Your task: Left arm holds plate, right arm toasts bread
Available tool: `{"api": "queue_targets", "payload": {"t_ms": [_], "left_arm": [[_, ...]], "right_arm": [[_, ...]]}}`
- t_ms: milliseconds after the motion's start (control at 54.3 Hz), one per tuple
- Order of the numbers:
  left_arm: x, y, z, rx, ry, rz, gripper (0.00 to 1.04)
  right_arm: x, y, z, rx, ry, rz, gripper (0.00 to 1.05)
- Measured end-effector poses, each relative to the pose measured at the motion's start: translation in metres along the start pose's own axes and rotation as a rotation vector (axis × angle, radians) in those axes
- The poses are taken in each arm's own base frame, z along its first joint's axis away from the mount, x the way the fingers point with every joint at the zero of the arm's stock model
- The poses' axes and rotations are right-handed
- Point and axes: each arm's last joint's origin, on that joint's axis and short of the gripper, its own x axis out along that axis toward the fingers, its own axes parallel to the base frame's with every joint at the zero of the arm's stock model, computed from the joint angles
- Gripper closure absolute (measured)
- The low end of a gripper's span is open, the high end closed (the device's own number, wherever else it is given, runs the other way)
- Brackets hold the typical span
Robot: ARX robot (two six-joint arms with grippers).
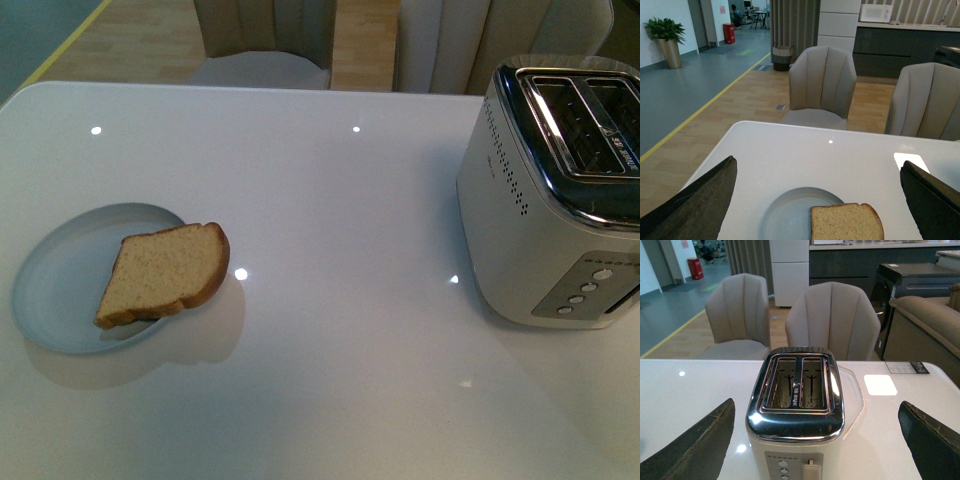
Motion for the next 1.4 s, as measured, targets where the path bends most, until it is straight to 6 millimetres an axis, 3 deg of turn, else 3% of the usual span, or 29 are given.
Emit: {"api": "queue_targets", "payload": {"t_ms": [700, 810, 939, 1049, 1141, 1270, 1399], "left_arm": [[0.000, 0.000, 0.000, -0.001, 0.002, -0.006, 0.07], [0.001, -0.001, -0.001, -0.274, 0.326, -0.154, 0.07], [0.009, 0.000, 0.006, -0.443, 0.428, -0.176, 0.07], [0.025, 0.006, 0.023, -0.470, 0.398, -0.176, 0.07], [0.052, 0.018, 0.029, -0.466, 0.393, -0.150, 0.07], [0.088, 0.034, 0.019, -0.442, 0.438, -0.123, 0.07], [0.124, 0.051, -0.005, -0.405, 0.519, -0.087, 0.07]], "right_arm": [[0.000, 0.000, 0.000, 0.000, 0.000, 0.000, 0.09], [0.000, 0.000, 0.000, 0.000, 0.000, 0.003, 0.09], [0.000, 0.000, 0.000, 0.000, 0.000, 0.000, 0.09], [0.000, 0.000, 0.000, 0.000, 0.000, 0.000, 0.09], [0.000, 0.000, 0.000, 0.000, 0.000, 0.000, 0.09], [0.000, 0.000, 0.000, 0.000, 0.000, 0.000, 0.09], [0.000, 0.000, 0.000, 0.000, 0.000, 0.000, 0.09]]}}
